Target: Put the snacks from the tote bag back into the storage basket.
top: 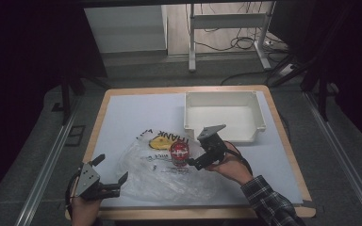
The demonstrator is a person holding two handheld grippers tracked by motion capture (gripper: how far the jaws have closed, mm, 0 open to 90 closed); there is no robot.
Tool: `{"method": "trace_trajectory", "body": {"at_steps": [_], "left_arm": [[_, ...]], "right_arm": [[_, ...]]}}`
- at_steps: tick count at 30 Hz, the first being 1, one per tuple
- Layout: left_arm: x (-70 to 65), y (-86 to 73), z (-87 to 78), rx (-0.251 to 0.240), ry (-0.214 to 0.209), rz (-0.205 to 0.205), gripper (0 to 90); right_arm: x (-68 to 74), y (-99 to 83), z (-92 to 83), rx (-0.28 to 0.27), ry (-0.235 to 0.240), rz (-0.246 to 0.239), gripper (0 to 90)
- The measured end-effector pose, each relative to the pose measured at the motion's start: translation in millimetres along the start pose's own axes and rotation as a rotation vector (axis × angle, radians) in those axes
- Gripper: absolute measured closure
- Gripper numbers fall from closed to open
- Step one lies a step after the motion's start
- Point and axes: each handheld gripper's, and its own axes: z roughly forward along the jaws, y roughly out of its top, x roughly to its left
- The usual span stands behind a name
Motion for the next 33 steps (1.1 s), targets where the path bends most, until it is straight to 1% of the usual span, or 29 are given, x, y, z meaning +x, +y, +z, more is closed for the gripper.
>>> {"method": "trace_trajectory", "body": {"at_steps": [4, 7, 11, 15, 17, 21, 28, 30, 33], "left_arm": [[0.0, -0.1, -0.1, 0.000, 0.000, 0.000, 0.0], [-0.1, 0.0, -0.3, 0.000, 0.000, 0.002, 0.0], [-0.1, 0.1, -0.5, 0.000, 0.001, 0.002, 0.0], [-0.1, 0.1, -0.6, 0.000, 0.002, 0.003, 0.0], [0.0, 0.0, -0.7, 0.000, 0.003, 0.003, 0.0], [0.0, 0.0, -0.8, 0.001, 0.004, 0.003, 0.0], [-0.1, -0.1, -0.9, 0.001, 0.004, 0.004, 0.0], [-0.1, -0.1, -0.8, 0.002, 0.004, 0.005, 0.0], [-0.5, -0.1, -0.5, 0.004, 0.005, 0.007, 0.0]], "right_arm": [[4.3, 5.2, 5.5, 0.024, 0.001, -0.034, 0.7], [7.9, 8.4, 8.1, 0.029, -0.002, -0.054, 2.2], [10.6, 13.5, 9.8, 0.031, 0.006, -0.069, 4.2], [13.5, 19.8, 10.6, 0.024, 0.000, -0.086, 5.9], [14.5, 23.4, 11.3, 0.027, 0.012, -0.089, 7.3], [17.4, 28.5, 17.1, 0.056, 0.022, -0.094, 9.7], [20.7, 32.1, 32.0, 0.120, 0.019, -0.101, 12.3], [20.6, 32.4, 35.0, 0.130, 0.014, -0.108, 12.8], [20.5, 33.2, 39.3, 0.150, 0.021, -0.110, 14.7]]}}
